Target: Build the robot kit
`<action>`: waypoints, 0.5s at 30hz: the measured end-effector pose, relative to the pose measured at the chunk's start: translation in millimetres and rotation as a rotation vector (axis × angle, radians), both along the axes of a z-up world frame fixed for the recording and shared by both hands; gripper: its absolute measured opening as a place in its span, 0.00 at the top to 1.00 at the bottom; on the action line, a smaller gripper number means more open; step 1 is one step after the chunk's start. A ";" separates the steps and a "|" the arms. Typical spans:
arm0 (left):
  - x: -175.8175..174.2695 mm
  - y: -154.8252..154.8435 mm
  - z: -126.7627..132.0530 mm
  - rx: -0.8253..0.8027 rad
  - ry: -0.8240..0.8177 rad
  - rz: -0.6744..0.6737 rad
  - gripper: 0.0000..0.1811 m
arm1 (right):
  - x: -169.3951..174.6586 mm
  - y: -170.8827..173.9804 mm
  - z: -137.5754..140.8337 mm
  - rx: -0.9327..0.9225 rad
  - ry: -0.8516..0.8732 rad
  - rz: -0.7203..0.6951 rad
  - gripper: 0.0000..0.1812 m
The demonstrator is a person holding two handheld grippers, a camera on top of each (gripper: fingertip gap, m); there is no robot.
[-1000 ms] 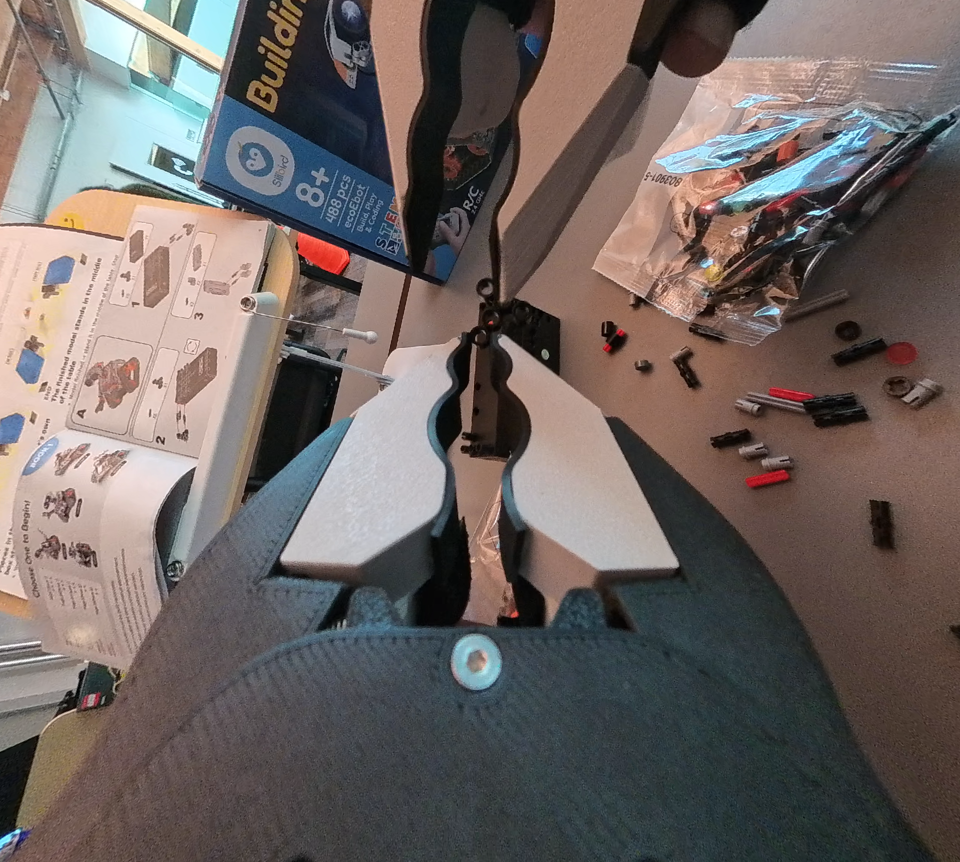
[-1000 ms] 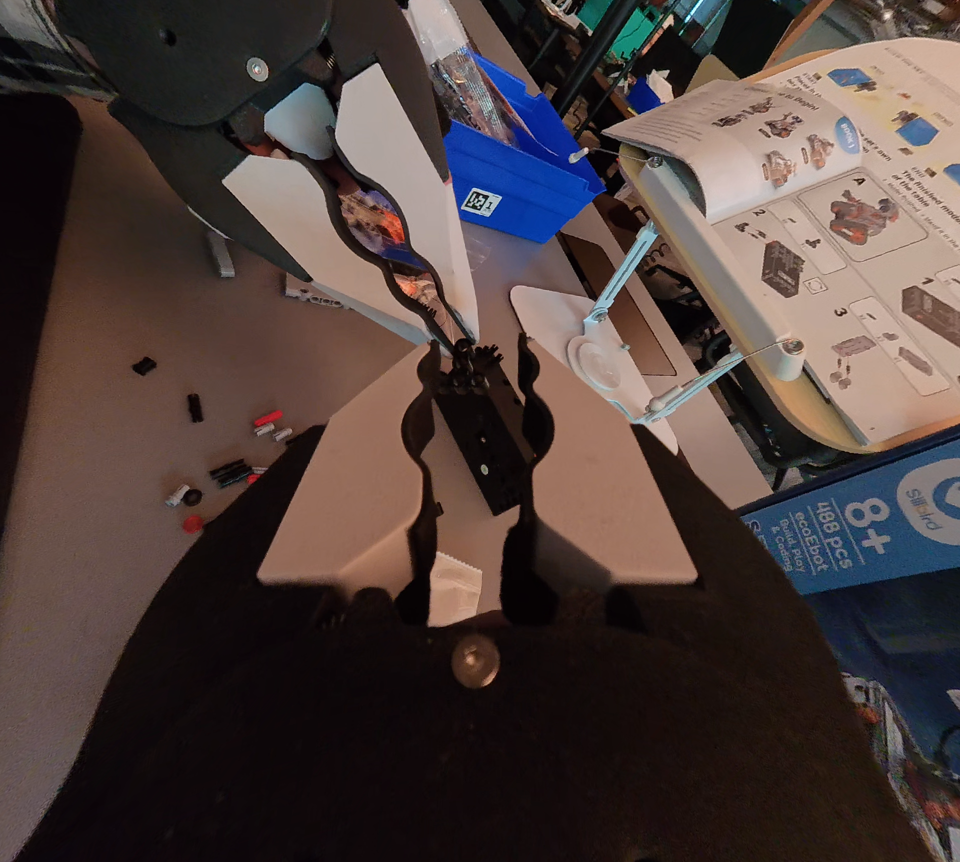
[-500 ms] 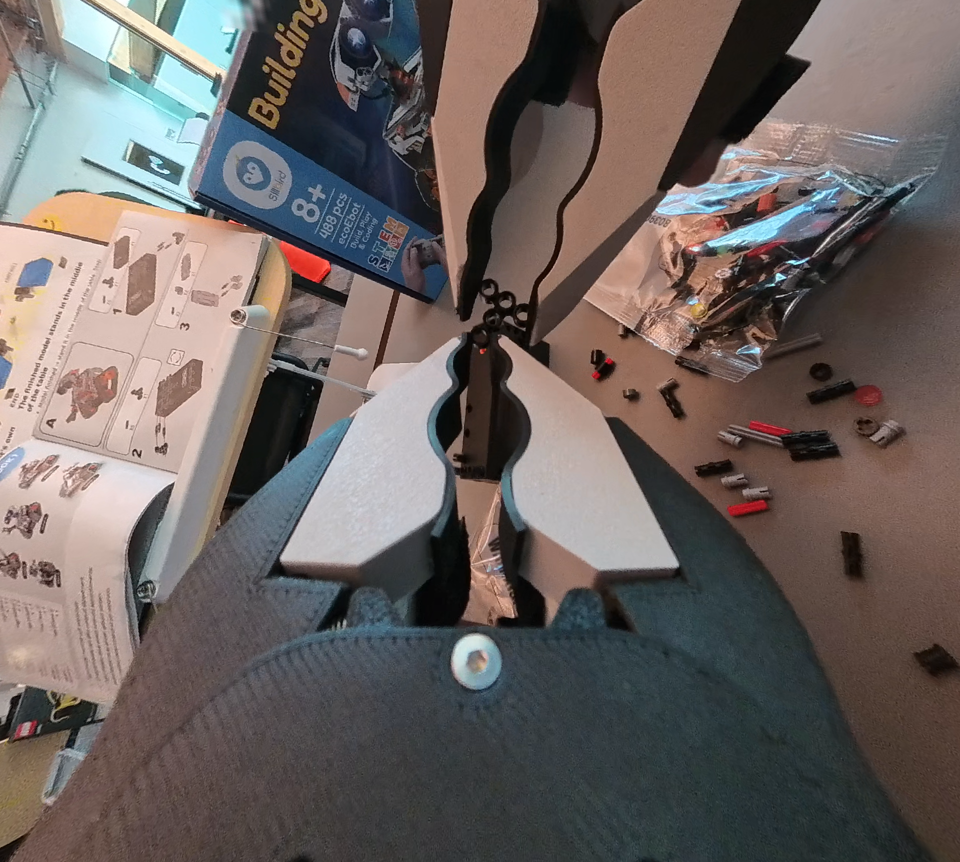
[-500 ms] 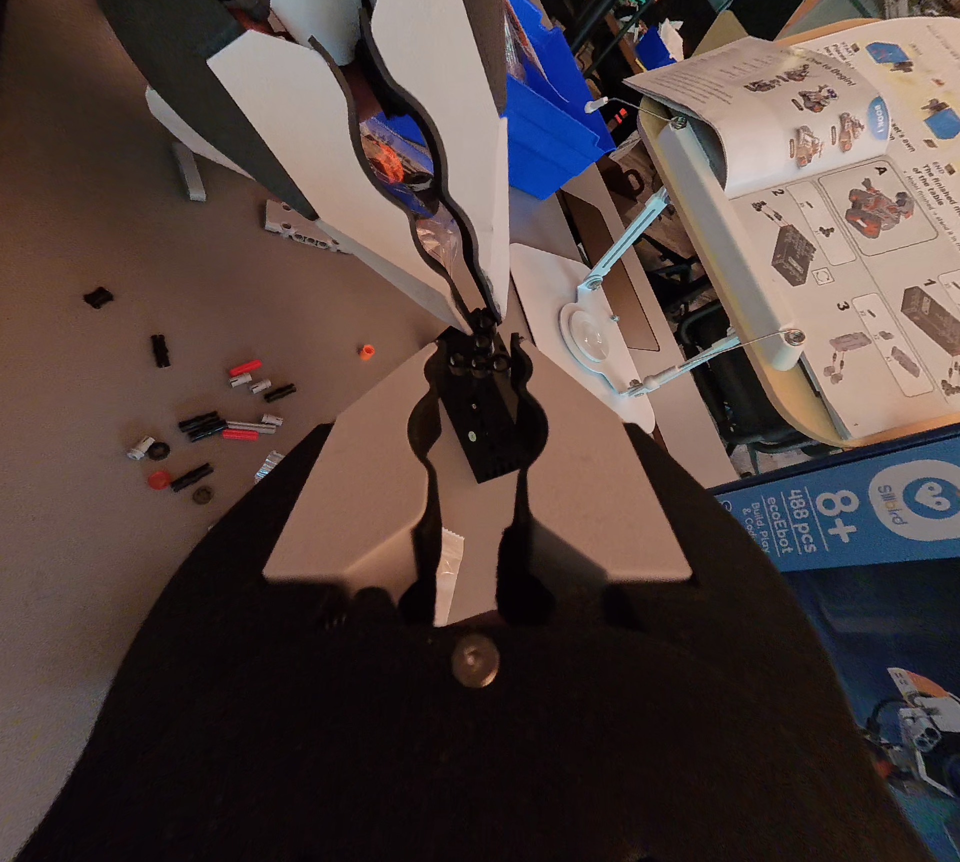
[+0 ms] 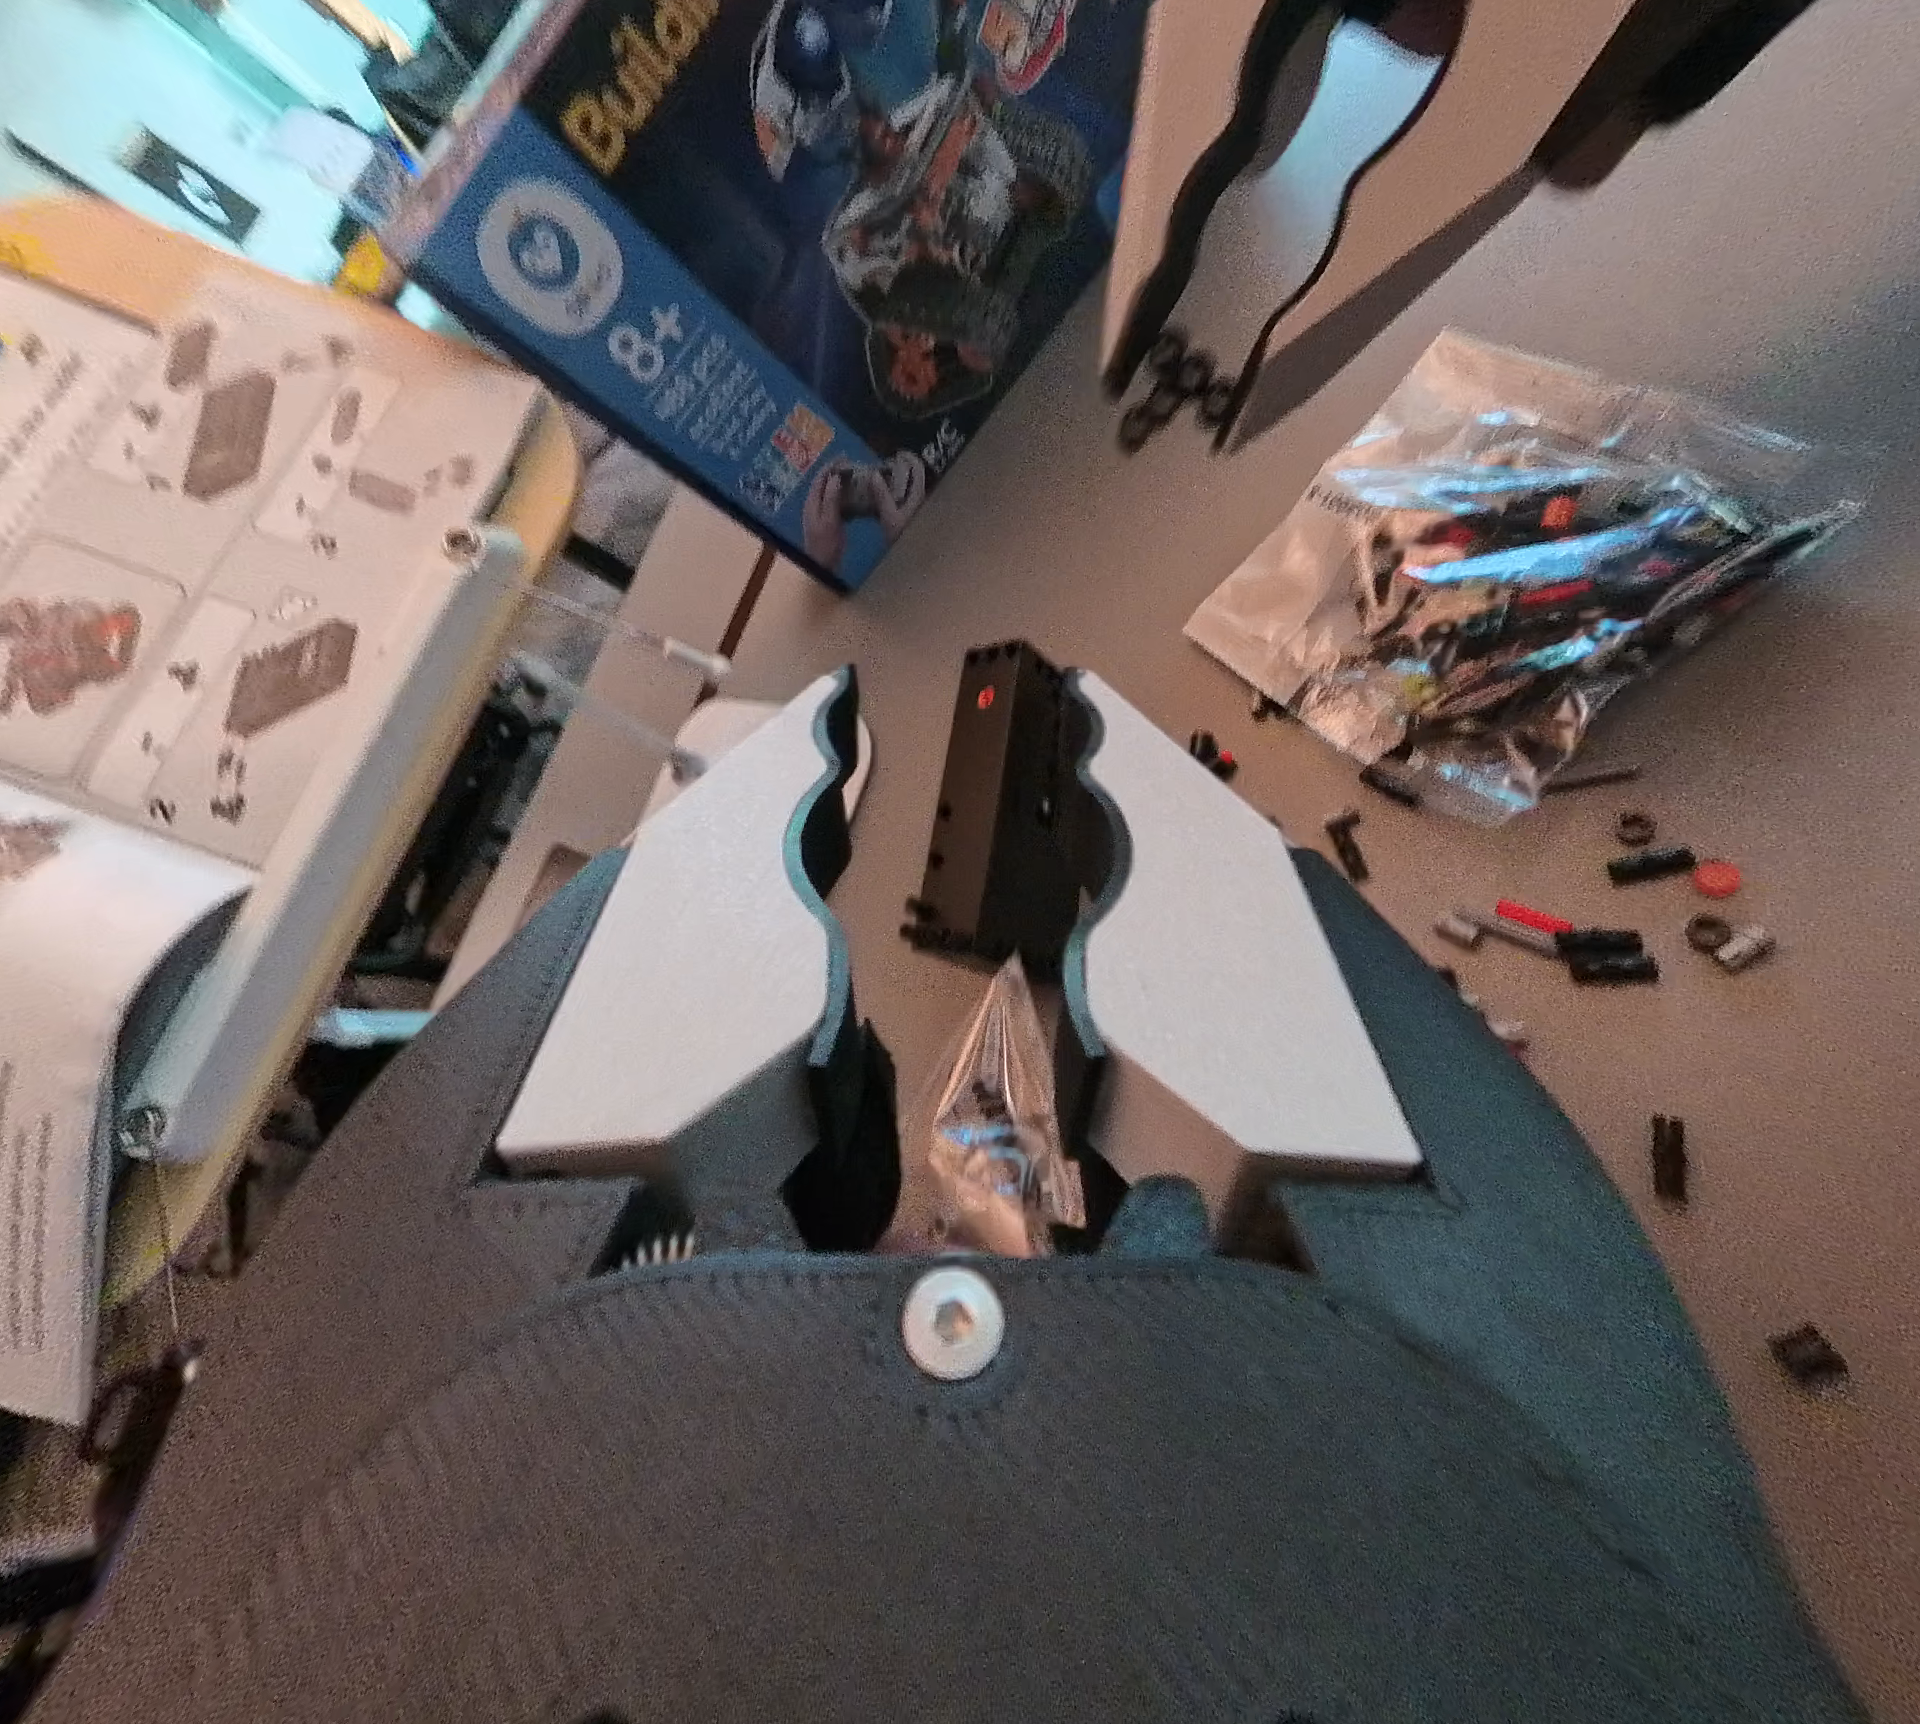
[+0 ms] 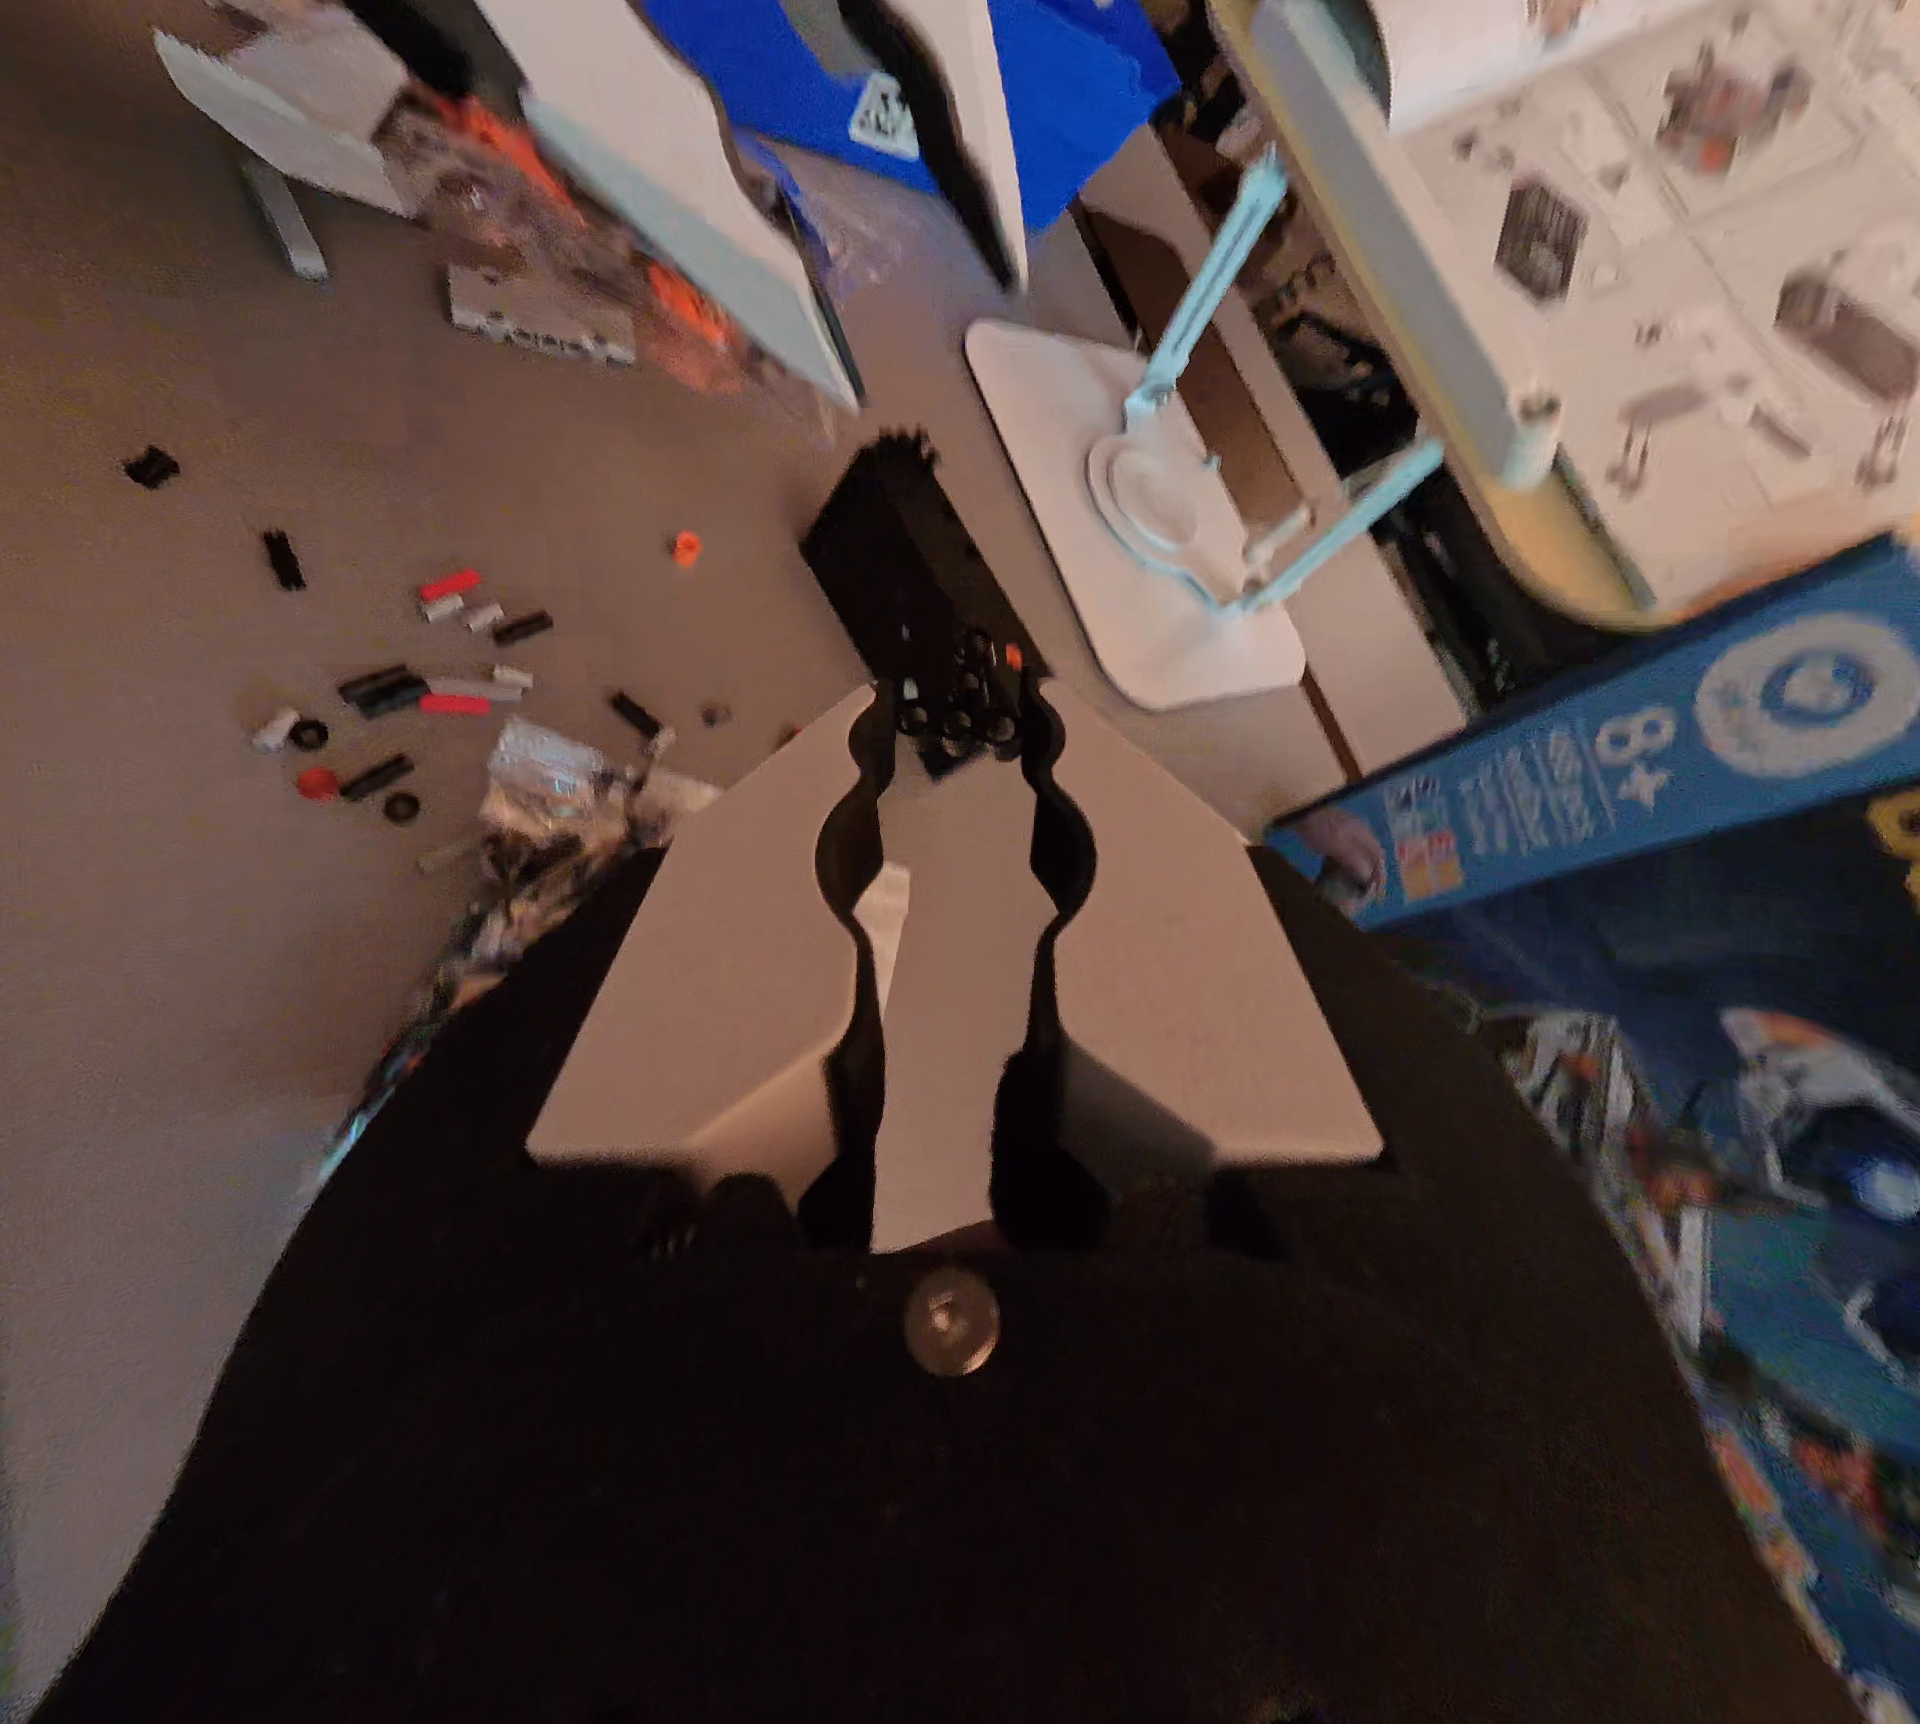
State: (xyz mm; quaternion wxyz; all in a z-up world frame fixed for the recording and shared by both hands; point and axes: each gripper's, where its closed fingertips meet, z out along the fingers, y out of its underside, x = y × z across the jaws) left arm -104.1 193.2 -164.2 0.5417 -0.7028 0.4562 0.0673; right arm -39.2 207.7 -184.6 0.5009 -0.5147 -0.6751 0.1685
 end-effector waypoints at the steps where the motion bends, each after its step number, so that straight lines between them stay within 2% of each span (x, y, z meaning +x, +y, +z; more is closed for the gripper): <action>1: -8.5 1.6 -4.8 -0.038 0.009 0.021 0.77 | 9.1 6.6 -6.3 -0.023 -0.018 -0.027 0.88; 3: -24.9 3.3 -18.9 -0.129 0.040 0.055 0.70 | 28.1 19.0 -20.9 -0.092 -0.055 -0.084 0.88; 7: -48.6 8.8 -37.6 -0.234 0.044 0.100 0.64 | 64.4 36.2 -55.8 -0.228 -0.147 -0.183 0.88; 11: -60.6 17.2 -52.5 -0.298 0.020 0.117 0.64 | 90.9 45.8 -87.1 -0.348 -0.203 -0.259 0.88; 15: -62.8 25.2 -72.0 -0.345 0.042 0.118 0.64 | 102.7 51.7 -105.3 -0.435 -0.214 -0.303 0.88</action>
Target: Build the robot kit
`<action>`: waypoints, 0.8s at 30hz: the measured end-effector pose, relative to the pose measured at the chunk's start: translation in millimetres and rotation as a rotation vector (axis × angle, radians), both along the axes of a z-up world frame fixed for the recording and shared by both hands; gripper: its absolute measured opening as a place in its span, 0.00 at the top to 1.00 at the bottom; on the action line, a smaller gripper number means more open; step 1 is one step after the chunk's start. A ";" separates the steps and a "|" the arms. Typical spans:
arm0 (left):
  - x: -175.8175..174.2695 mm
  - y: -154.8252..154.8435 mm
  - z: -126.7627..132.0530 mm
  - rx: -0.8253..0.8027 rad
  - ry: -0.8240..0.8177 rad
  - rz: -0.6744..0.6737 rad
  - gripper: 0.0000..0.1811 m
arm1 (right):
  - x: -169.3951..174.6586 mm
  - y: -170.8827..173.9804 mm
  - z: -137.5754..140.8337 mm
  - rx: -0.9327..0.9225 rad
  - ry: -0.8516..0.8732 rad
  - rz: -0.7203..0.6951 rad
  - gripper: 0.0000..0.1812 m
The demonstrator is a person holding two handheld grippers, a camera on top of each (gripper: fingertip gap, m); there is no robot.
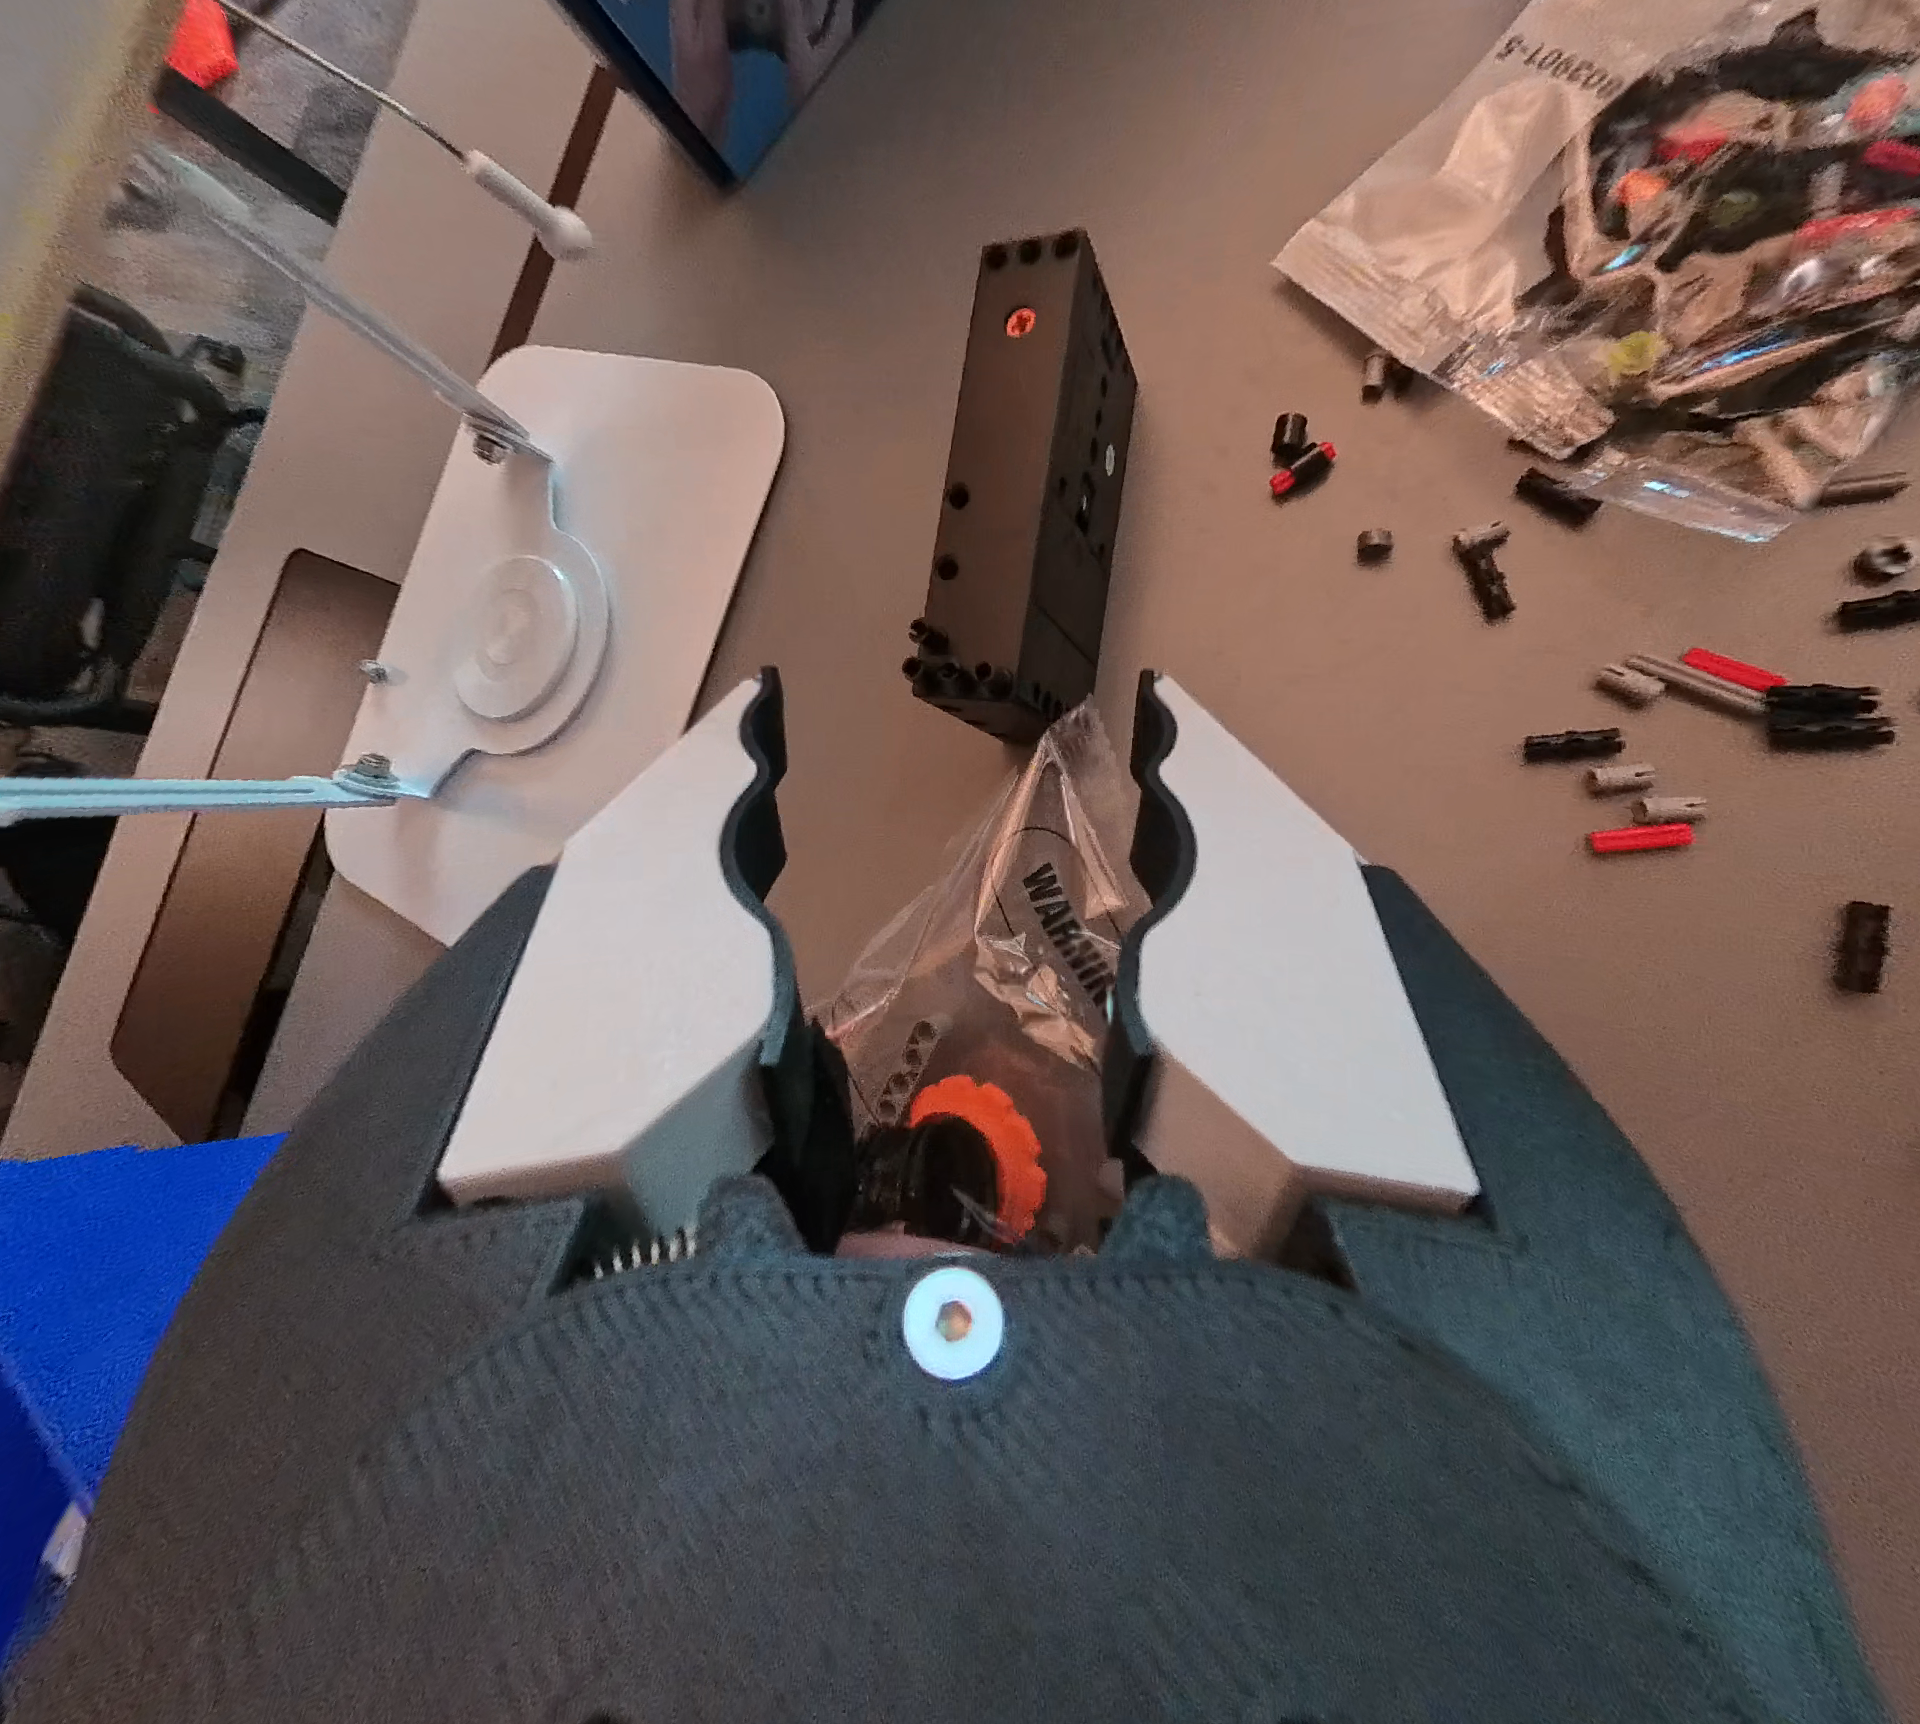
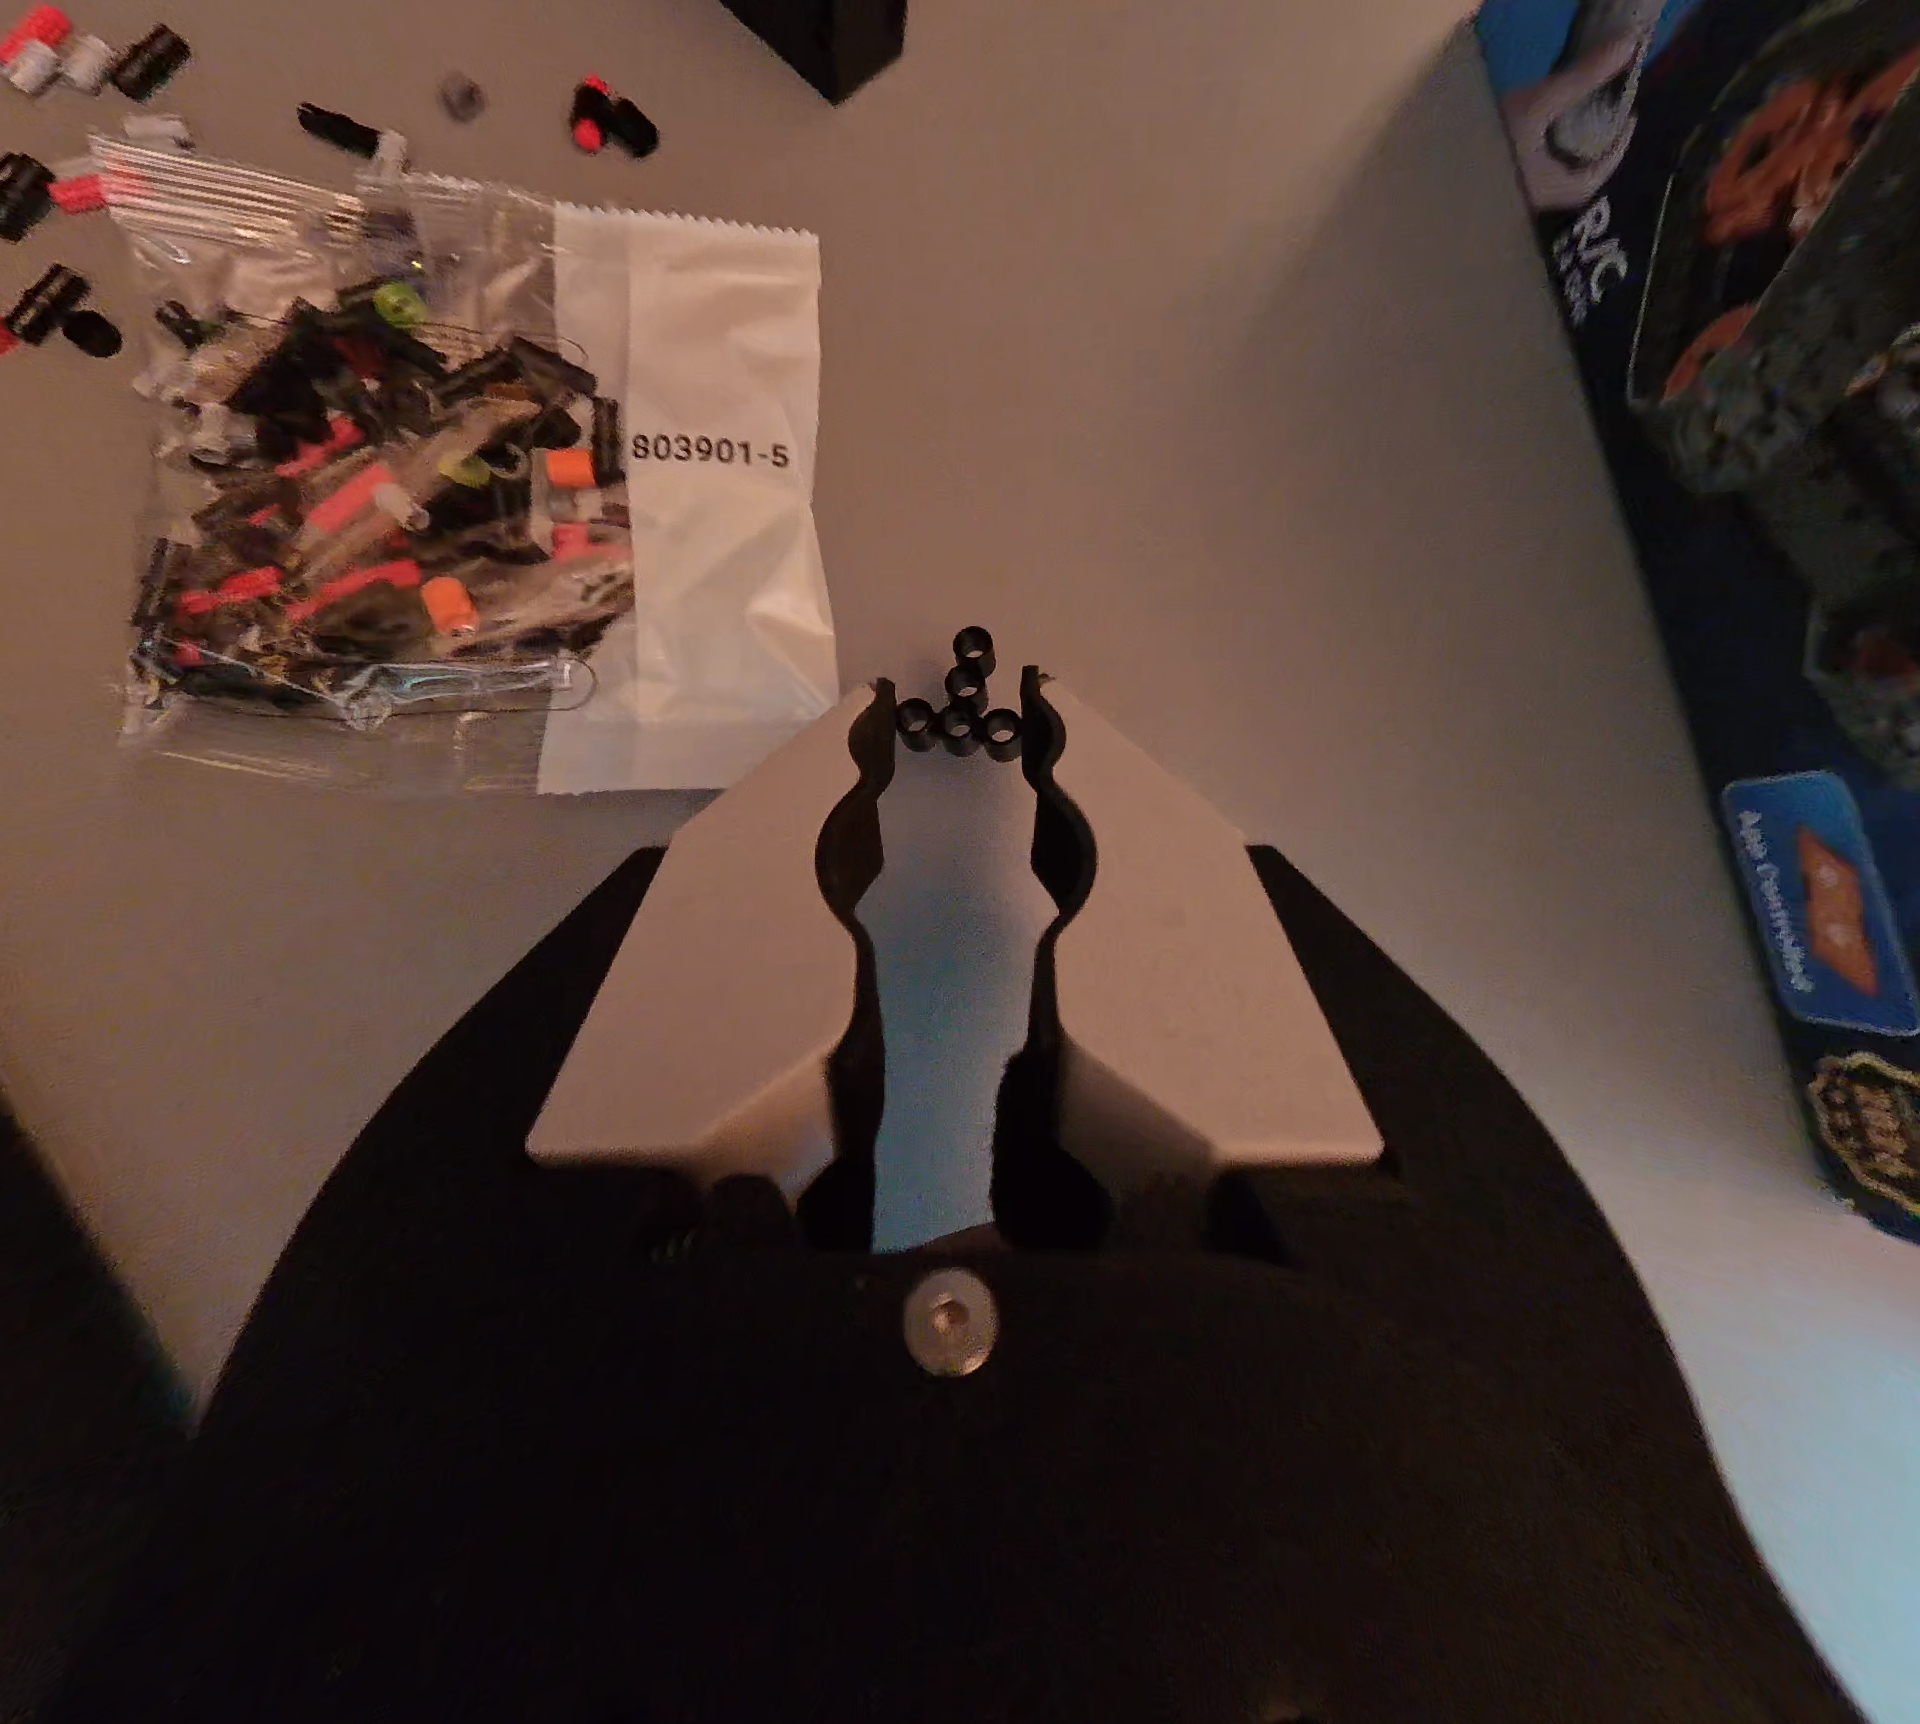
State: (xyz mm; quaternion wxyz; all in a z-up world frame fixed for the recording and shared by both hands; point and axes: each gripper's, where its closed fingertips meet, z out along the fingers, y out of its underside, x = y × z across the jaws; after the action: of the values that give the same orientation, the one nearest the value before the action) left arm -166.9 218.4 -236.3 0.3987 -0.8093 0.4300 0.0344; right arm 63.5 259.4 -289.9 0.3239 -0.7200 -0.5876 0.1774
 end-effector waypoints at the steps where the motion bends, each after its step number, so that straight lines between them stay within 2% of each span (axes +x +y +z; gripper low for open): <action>1: -1.3 2.3 -4.4 -0.009 0.012 0.004 0.64 | 0.9 -0.8 -3.3 -0.022 -0.004 0.000 0.88; 8: 7.8 14.3 -17.9 -0.057 -0.005 -0.027 0.71 | 1.1 -10.4 -13.6 -0.131 -0.015 0.015 0.88; 10: 9.9 15.7 -22.7 -0.078 0.001 -0.038 0.74 | 3.5 -6.4 -12.7 -0.114 -0.023 -0.001 0.82; 13: 11.4 17.1 -27.1 -0.084 0.008 -0.046 0.80 | 5.2 -4.1 -6.6 -0.123 -0.005 -0.013 0.80; 18: 12.3 16.8 -25.9 -0.065 -0.011 -0.055 0.84 | -3.1 0.1 28.4 -0.014 0.044 -0.009 0.78; 24: 13.7 18.0 -18.6 -0.018 0.013 -0.061 0.87 | -50.2 -14.5 80.7 0.171 0.125 0.106 0.79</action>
State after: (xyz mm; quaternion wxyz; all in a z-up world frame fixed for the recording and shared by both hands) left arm -153.2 236.4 -254.8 0.3895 -0.7990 0.4575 0.0237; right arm 13.3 244.8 -209.2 0.4103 -0.6451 -0.6167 0.1879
